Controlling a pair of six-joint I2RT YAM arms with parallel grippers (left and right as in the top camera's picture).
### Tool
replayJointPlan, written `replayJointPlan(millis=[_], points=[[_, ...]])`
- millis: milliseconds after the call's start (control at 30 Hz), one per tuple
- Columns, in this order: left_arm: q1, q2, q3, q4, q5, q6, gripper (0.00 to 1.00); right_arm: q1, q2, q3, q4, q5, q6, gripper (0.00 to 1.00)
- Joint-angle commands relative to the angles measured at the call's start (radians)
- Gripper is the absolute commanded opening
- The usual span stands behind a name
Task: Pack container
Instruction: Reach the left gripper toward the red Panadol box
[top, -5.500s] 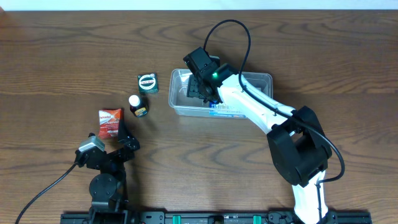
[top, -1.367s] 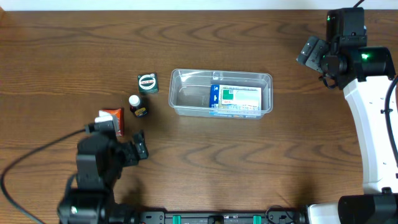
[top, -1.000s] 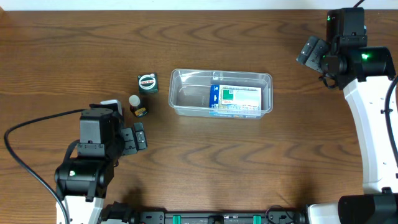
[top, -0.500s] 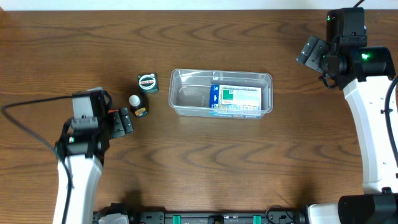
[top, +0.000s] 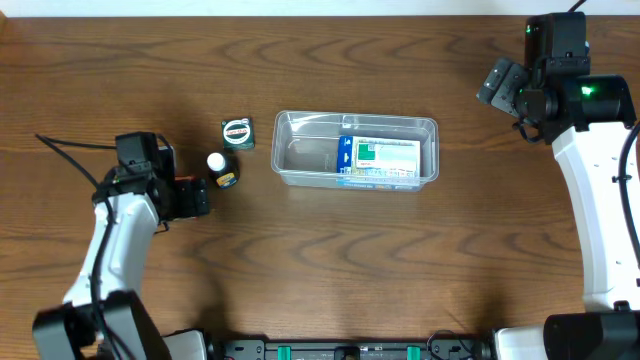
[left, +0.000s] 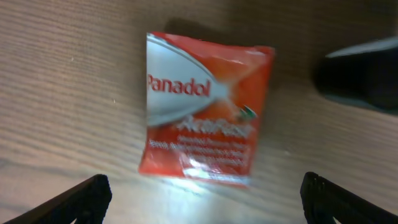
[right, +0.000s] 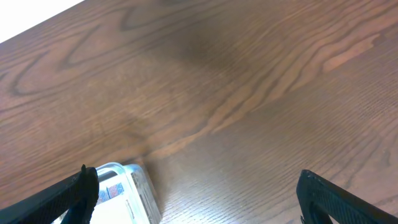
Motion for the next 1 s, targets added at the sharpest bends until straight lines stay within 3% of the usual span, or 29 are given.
replayJointPlan(millis=[0,200,633,833,967], points=[[0.020,0.043,0.010,0.018,0.011,0.059,0.98,-0.005,-0.004,0.004,-0.002,0.014,-0.014,0.99],[0.021,0.119,0.010,0.100,0.068,0.142,0.98,-0.005,-0.004,0.004,-0.002,0.014,-0.014,0.99],[0.021,0.205,0.010,0.147,0.066,0.144,0.98,-0.005,-0.004,0.004,-0.002,0.014,-0.014,0.99],[0.021,0.205,0.010,0.155,0.063,0.143,0.71,-0.005,-0.004,0.004,-0.002,0.014,-0.014,0.99],[0.021,0.204,0.010,0.158,0.063,0.143,0.68,-0.005,-0.004,0.004,-0.002,0.014,-0.014,0.99]])
